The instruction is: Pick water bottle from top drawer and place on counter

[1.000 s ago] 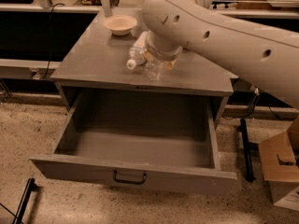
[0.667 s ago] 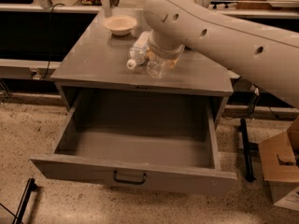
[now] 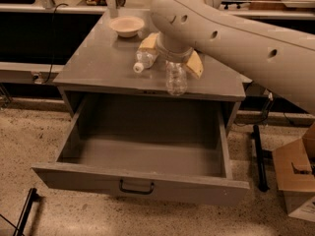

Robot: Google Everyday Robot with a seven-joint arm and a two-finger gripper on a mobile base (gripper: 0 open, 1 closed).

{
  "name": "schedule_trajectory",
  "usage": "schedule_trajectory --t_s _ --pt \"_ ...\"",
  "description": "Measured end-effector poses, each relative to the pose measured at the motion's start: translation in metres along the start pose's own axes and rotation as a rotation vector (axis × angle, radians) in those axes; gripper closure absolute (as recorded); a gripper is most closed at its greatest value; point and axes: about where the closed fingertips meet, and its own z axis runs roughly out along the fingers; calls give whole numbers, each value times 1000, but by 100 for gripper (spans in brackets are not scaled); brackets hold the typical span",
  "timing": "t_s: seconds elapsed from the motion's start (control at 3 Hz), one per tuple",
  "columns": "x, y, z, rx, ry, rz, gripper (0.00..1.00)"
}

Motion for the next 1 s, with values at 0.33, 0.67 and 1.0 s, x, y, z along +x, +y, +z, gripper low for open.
schedule_trajectory --t_s 0.33,0.67,1.0 --pt "0 0 0 0 0 0 0" --pt "1 2 -2 10 -6 21 0" --pt "6 9 -5 22 -26 84 0"
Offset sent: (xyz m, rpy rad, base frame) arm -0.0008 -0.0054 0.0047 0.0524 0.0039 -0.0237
